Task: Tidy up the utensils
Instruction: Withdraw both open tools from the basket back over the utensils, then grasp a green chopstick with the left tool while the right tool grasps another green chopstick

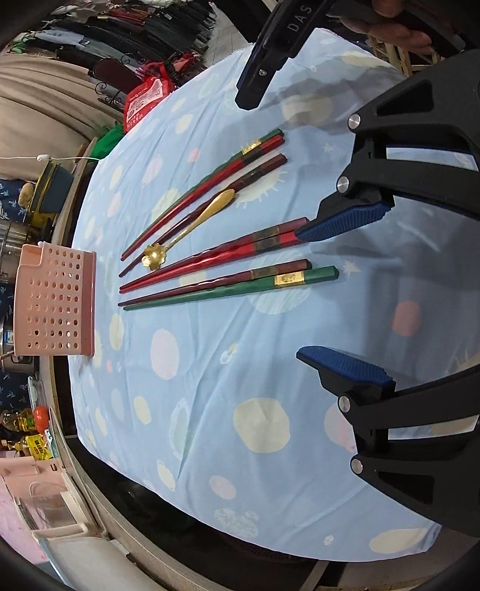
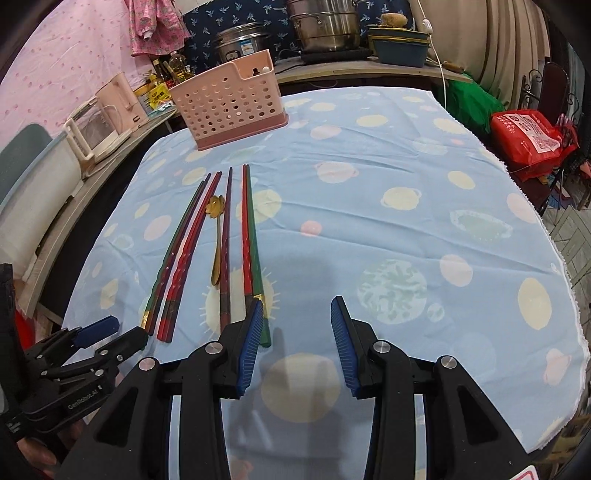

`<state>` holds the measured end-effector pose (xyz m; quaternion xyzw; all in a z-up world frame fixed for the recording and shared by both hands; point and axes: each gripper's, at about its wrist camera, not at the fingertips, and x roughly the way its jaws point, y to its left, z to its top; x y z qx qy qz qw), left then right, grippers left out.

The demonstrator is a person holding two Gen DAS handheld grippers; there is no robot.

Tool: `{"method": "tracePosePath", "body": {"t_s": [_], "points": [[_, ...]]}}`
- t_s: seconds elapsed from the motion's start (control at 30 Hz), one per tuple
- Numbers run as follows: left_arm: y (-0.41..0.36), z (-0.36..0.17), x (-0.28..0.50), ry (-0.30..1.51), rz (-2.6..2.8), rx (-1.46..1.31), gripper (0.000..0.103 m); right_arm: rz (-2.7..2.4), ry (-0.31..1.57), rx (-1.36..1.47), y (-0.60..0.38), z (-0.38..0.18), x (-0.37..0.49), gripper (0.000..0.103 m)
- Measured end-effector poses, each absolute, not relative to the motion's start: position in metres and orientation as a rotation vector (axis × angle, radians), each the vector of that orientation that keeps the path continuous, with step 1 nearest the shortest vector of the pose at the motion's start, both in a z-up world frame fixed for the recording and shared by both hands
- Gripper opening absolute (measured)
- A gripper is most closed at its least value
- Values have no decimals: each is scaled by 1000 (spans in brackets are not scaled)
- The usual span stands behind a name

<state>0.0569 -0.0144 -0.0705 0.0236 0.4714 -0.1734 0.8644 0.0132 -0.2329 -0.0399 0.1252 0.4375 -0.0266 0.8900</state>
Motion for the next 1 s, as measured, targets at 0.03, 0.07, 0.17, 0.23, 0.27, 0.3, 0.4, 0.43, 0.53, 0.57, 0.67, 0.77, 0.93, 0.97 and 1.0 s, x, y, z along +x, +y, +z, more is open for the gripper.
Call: {"method": "tracePosePath", "body": {"t_s": [0.03, 0.07, 0.17, 0.23, 0.27, 0.3, 0.4, 0.43, 0.53, 0.57, 0.67, 0.77, 0.93, 0.97, 1.0], "points": [[-13, -71, 57, 991, -358, 51, 55, -51, 911, 261, -231, -41, 13, 37], [-12, -72, 57, 993, -353, 51, 55, -47, 914, 260, -230, -42, 13, 37], [-5, -75, 57, 1002, -337, 45, 55, -39, 920, 257, -227, -44, 14, 37], [-2, -76, 58, 1003, -326, 44, 55, -35, 923, 256, -225, -45, 14, 37], [0, -76, 59, 1001, -319, 41, 55, -34, 925, 255, -224, -46, 15, 37], [2, -76, 60, 1001, -314, 35, 55, -33, 926, 255, -223, -46, 15, 37], [8, -76, 64, 1002, -298, 23, 55, -28, 933, 252, -221, -48, 16, 37], [8, -76, 65, 1003, -295, 21, 55, -26, 935, 251, -220, -49, 17, 37], [9, -76, 68, 1001, -289, 16, 54, -23, 939, 248, -218, -50, 19, 37], [10, -76, 69, 1000, -288, 16, 54, -23, 940, 248, -218, -51, 19, 37], [9, -77, 74, 997, -279, 16, 51, -22, 947, 243, -217, -54, 22, 37], [8, -77, 77, 993, -274, 20, 50, -20, 951, 231, -215, -57, 26, 37], [7, -77, 79, 991, -272, 22, 48, -18, 959, 217, -212, -61, 30, 28], [7, -77, 79, 991, -272, 23, 48, -16, 963, 219, -212, -62, 31, 27], [7, -77, 79, 991, -272, 24, 48, -13, 964, 220, -213, -63, 32, 27]]}}
